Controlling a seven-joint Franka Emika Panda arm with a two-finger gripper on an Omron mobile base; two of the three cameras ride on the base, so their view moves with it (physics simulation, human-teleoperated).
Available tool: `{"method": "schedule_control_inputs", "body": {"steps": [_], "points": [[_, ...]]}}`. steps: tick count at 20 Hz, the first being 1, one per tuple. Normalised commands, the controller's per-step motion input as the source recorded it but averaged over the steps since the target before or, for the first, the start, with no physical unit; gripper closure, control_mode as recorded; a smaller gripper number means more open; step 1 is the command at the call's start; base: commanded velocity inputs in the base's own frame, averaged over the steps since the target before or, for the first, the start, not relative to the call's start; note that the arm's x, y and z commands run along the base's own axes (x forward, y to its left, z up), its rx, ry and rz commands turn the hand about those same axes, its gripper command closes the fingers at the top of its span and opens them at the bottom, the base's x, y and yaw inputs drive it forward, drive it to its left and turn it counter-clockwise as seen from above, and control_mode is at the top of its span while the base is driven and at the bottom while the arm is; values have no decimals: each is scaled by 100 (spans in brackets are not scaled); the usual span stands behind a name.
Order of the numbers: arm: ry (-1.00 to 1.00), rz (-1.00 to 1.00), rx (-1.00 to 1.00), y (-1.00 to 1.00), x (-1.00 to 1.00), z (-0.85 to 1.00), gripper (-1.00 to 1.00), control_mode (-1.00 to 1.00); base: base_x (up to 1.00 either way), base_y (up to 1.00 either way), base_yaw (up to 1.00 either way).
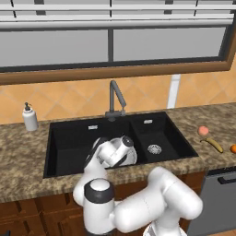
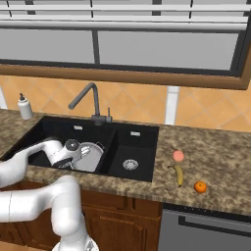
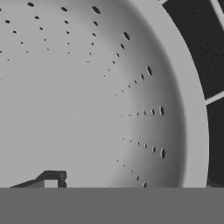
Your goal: Put the colander in the sink, put the tangerine, banana, peach in the colander, and turn on the sink faucet and pour water over the colander.
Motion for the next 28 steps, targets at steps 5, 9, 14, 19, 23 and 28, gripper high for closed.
{"method": "schedule_control_inputs", "body": {"steps": [5,9,14,19,23,28], "points": [[-5,2,-1,0,-11,58,-100,-100,0,0,0],[24,0,-4,-2,0,31,-100,-100,0,0,0],[-3,0,0,-9,-19,91,-100,-100,0,0,0],[-22,0,3,-25,-88,89,-100,-100,0,0,0],[-25,-8,0,-50,-84,98,-100,-100,0,0,0],[-3,-19,2,-62,-31,100,-100,-100,0,0,0]]}}
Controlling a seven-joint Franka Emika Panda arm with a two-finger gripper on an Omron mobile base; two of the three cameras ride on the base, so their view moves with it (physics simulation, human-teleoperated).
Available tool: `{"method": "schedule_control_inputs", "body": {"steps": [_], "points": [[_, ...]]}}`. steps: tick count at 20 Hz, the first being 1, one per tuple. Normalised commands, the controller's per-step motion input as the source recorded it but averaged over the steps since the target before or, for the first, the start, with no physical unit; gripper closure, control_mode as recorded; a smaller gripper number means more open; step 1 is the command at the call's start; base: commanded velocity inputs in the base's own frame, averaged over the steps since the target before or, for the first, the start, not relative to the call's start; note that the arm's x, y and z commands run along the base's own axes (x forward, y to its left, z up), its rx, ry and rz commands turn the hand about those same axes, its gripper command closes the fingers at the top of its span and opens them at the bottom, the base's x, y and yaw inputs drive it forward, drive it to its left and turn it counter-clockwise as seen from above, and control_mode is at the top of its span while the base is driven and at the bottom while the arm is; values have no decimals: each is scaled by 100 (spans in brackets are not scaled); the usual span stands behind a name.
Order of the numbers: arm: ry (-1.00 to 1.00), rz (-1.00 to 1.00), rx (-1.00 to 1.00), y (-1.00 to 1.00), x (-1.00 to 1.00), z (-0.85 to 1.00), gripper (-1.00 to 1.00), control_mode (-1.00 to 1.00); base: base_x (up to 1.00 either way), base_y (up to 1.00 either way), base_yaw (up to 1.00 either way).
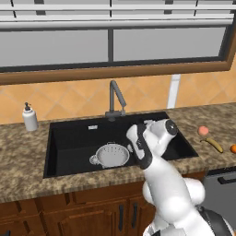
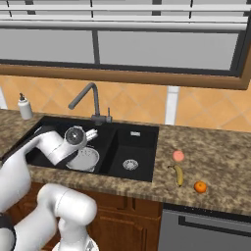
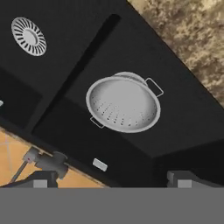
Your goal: Put the colander in the sink, put the tangerine, banana, peach in the colander, and turn on the sink faucet and pour water over the colander.
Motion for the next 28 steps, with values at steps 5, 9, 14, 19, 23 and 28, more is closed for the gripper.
{"method": "schedule_control_inputs", "body": {"steps": [5,9,14,19,23,28], "points": [[-5,-14,-2,-99,-18,92,-100,-100,0,0,0],[3,-22,-24,-100,-12,69,-100,-100,0,0,0],[16,-26,-34,-100,-6,44,-100,-100,0,0,0],[15,-7,-13,-100,-57,10,-100,-100,0,0,0],[33,-1,2,-100,-58,1,-100,-100,0,0,0],[41,-19,4,-97,-24,-1,-100,-100,0,0,0]]}}
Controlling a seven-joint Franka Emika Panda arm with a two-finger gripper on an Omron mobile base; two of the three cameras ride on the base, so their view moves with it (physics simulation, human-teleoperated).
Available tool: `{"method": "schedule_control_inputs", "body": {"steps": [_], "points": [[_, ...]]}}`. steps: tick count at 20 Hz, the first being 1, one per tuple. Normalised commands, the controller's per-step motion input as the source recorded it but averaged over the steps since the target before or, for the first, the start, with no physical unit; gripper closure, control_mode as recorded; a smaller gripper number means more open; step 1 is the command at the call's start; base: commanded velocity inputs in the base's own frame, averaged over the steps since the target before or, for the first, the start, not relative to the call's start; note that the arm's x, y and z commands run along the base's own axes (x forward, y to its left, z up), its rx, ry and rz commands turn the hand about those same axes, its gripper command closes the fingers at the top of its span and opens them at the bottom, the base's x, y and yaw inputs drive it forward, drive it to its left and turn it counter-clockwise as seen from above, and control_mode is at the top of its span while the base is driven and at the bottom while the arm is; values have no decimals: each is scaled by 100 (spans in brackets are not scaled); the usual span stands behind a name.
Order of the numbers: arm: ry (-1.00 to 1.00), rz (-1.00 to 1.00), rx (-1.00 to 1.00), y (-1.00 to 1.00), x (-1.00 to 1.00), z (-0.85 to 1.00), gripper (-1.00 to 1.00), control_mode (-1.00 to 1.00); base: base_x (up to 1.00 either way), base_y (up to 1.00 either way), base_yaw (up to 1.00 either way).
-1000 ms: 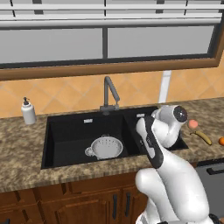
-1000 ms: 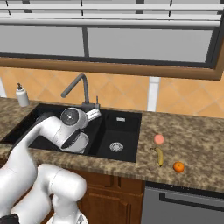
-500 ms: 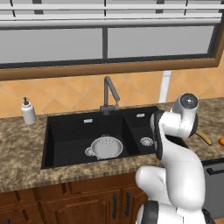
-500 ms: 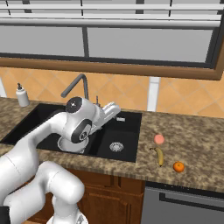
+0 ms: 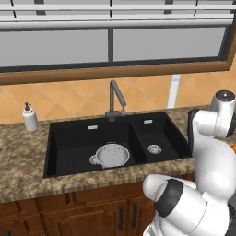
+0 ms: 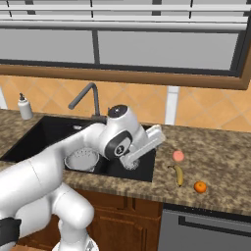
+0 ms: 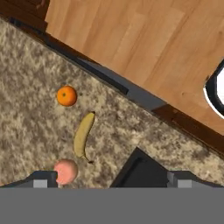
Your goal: Put the colander in the sink, put the tangerine, banana, peach in the colander, and turn on the sink faucet and pour water over the colander.
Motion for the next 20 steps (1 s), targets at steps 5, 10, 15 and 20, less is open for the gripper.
{"method": "schedule_control_inputs", "body": {"steps": [5,10,15,20], "points": [[18,-26,8,-97,0,-22,-100,-100,0,0,0],[7,-7,13,-92,0,-28,-100,-100,0,0,0],[1,-1,16,-70,0,-35,-100,-100,0,0,0],[0,1,5,-35,11,-35,-100,-100,0,0,0]]}}
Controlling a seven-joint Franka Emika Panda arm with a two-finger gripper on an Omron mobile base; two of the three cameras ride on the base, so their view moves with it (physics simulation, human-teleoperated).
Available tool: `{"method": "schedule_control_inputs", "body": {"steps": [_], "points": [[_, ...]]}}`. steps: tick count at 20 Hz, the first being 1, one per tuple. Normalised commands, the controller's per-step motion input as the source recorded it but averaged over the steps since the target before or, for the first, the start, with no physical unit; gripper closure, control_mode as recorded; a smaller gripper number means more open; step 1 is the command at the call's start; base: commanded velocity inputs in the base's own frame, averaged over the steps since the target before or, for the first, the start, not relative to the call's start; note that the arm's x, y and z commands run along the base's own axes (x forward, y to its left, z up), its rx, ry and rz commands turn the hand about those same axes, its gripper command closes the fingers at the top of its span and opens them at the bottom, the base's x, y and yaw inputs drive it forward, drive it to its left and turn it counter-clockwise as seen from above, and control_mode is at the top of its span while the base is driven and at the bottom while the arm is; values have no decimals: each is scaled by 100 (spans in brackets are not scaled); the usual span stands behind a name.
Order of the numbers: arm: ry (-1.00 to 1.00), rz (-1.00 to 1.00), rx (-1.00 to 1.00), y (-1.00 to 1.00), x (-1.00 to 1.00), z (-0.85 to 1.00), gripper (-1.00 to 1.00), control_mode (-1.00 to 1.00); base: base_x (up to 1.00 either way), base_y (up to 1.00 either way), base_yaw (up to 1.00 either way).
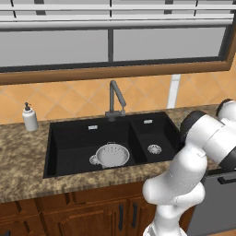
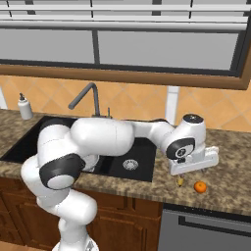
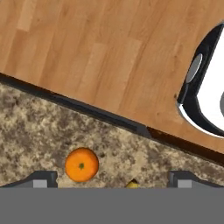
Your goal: Put the colander in the sink, put the tangerine, banana, peach in the colander, and turn on the sink faucet and pour water over the colander.
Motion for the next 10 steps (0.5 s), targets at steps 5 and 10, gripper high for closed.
{"method": "schedule_control_inputs", "body": {"steps": [5,10], "points": [[0,5,0,-9,25,-46,-100,-100,0,0,0],[0,8,0,-9,31,-45,-100,-100,0,0,0]]}}
